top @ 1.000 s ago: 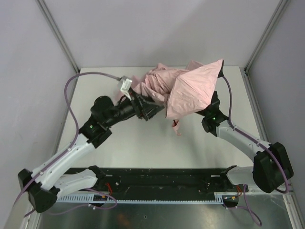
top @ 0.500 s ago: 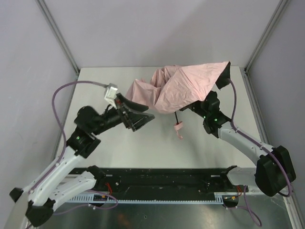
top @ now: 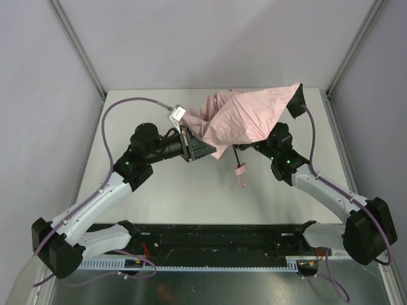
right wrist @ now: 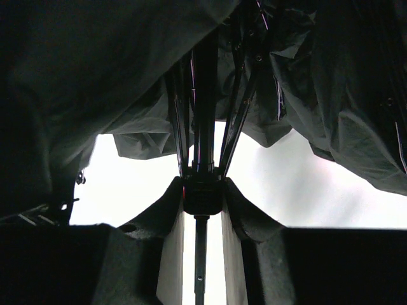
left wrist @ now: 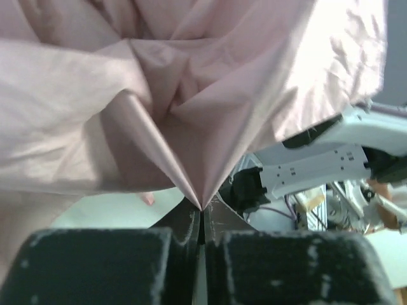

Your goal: Put away the umbrella

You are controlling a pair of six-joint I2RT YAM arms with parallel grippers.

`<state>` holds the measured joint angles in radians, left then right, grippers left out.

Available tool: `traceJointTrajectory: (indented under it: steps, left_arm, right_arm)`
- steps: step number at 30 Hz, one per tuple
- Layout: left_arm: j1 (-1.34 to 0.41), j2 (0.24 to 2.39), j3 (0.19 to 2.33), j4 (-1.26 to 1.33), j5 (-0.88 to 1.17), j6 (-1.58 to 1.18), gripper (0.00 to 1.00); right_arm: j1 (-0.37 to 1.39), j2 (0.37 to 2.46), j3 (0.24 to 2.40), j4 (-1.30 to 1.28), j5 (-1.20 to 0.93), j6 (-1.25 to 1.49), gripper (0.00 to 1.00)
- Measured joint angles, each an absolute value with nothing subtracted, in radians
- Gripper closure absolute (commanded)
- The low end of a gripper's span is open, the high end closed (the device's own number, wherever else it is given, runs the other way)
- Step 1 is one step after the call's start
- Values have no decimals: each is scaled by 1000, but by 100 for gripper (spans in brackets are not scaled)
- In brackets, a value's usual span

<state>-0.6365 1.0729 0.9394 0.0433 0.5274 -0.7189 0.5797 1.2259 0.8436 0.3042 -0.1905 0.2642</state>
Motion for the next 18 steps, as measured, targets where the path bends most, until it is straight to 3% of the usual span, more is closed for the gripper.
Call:
traceJointTrajectory:
  steps: [2,5,7,11,13,18]
  left_arm:
    - [-623,1053,936,40,575,-693,96]
    - [-586,994,907,44,708,-650,46]
    - [-566,957,882,42,787,-630,27]
    - [-514,842,821,27,861,-618,19]
    - [-475,748,798,-6,836,-608,8]
    - [-421,536,796,-115,603,-624,1]
  right_arm:
    - [543,1226,843,299,-255,241,100]
    - [465,1226,843,295,-394,194,100]
    - [435,1220,839,293,-471,168,100]
    - [431,1190,813,295,-561,153,100]
    - [426,1180,807,297,-597,153,100]
    - [414,1172,805,305,-634,156,100]
